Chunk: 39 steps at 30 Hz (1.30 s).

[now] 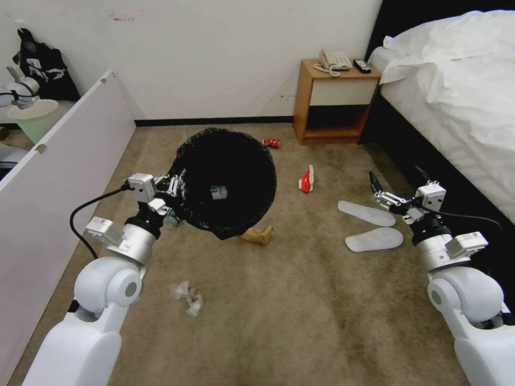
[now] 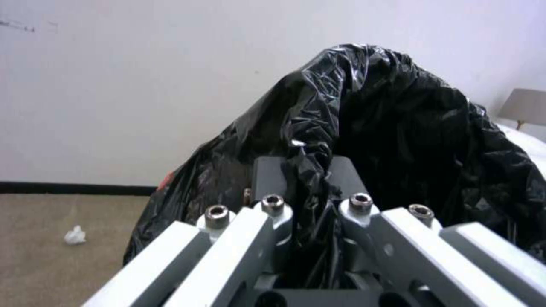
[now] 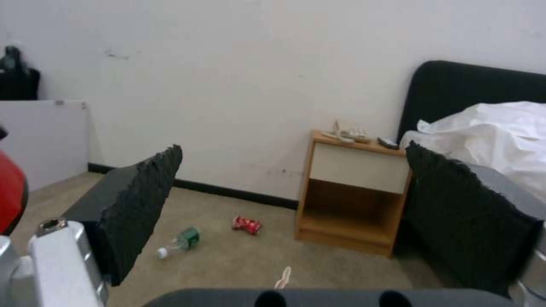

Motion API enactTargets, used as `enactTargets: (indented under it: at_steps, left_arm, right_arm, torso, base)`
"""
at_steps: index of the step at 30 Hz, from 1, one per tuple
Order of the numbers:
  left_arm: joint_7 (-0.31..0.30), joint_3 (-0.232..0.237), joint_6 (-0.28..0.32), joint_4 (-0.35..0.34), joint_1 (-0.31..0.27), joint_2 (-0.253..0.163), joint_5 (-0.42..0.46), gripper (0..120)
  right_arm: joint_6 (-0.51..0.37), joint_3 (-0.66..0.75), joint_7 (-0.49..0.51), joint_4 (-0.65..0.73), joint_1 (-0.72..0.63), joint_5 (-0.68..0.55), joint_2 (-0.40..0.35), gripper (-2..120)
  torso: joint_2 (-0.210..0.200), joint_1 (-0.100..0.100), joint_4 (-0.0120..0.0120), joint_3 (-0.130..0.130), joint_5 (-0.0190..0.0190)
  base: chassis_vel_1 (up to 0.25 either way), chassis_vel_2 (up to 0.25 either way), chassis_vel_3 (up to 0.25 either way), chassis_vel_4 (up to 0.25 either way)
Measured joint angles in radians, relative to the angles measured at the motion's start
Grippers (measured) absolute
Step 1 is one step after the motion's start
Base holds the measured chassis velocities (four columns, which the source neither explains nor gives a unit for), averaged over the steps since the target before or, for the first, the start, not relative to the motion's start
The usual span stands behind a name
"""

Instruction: Pick up the trash bin, then pick up the garbage from the floor and place it into the trash bin.

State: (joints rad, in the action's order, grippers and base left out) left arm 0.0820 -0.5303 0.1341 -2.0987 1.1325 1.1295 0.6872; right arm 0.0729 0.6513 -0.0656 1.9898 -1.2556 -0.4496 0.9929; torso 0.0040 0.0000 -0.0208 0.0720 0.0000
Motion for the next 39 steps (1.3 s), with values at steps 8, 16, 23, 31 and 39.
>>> enactTargets:
  at_steps: [8, 16, 23, 31, 39]
  left_arm:
    - [-0.002, -0.014, 0.006, -0.005, 0.000, -0.002, 0.024, 4]
    - [-0.003, -0.012, 0.008, -0.006, -0.009, -0.001, 0.029, 4]
    - [-0.004, 0.000, 0.008, 0.000, -0.021, 0.003, 0.029, 4]
    - [-0.004, 0.005, 0.009, 0.004, -0.033, 0.004, 0.031, 4]
    - [-0.004, 0.014, 0.010, 0.007, -0.042, 0.011, 0.032, 4]
  right_arm:
    - [0.005, -0.004, -0.033, -0.016, 0.004, 0.012, 0.002, 100]
    - [0.021, -0.006, -0.049, -0.023, 0.003, 0.008, 0.002, 100]
    - [0.028, -0.007, -0.061, -0.027, 0.005, 0.006, 0.001, 100]
    - [0.033, -0.011, -0.085, -0.032, 0.019, 0.008, -0.001, 100]
    - [0.042, -0.013, -0.097, -0.038, 0.021, 0.006, 0.001, 100]
  torso:
    - [0.000, 0.000, 0.0000, 0.000, 0.0000]
    - [0.000, 0.000, -0.0001, 0.000, 0.0000]
    - [0.000, 0.000, 0.0000, 0.000, -0.0001]
    - [0.000, 0.000, -0.0003, 0.000, 0.0001]
    - [0.000, 0.000, -0.0002, 0.000, 0.0002]
  base:
    - [0.000, 0.000, 0.000, 0.000]
    - [0.000, 0.000, 0.000, 0.000]
    - [0.048, 0.035, -0.052, -0.047]
    - [0.000, 0.000, 0.000, 0.000]
    - [0.006, 0.007, -0.008, -0.008]
